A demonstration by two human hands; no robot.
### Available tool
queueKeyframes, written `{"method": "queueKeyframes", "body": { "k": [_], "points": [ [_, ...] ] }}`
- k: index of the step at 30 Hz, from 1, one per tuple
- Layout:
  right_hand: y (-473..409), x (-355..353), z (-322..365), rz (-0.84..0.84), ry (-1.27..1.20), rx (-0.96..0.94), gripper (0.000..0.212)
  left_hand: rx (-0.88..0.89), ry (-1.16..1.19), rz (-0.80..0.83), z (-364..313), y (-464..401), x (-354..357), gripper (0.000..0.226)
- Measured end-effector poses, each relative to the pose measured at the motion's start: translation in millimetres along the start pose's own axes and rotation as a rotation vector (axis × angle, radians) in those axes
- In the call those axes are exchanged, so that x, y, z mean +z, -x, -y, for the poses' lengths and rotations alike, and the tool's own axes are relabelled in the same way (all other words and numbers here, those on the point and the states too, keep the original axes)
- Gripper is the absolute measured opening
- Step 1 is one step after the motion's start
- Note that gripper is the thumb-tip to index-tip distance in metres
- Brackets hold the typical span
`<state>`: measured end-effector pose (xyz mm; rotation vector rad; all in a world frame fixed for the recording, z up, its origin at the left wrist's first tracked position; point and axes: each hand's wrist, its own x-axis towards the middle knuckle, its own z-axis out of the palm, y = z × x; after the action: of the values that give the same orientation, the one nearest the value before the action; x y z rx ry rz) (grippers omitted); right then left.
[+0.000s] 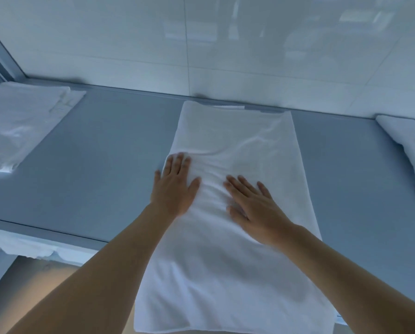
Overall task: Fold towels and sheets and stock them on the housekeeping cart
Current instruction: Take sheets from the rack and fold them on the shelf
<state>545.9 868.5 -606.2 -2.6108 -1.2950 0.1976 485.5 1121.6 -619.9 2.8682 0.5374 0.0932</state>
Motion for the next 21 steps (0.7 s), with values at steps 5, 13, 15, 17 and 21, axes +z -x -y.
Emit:
{"method": "queueKeyframes", "body": {
  "k": [5,13,15,17,21],
  "points": [
    [-49,5,16,0.061,0.053,-0.143,0.067,0.067,0.015,0.001,8,22,0,0.07],
    [-193,-18,-31,0.066,0.07,0.024,0.065,0.113,-0.013,0.01,7,59,-5,0.066],
    [-217,-23,-49,0.035,0.087,0.12,0.066,0.11,-0.025,0.003,7,59,-3,0.067],
    [-233,-27,-68,0.02,0.101,0.214,0.067,0.109,-0.028,-0.005,7,59,-1,0.069],
    [-223,-36,-104,0.014,0.07,0.306,0.066,0.103,-0.016,0.001,10,60,0,0.067]
  ]
}}
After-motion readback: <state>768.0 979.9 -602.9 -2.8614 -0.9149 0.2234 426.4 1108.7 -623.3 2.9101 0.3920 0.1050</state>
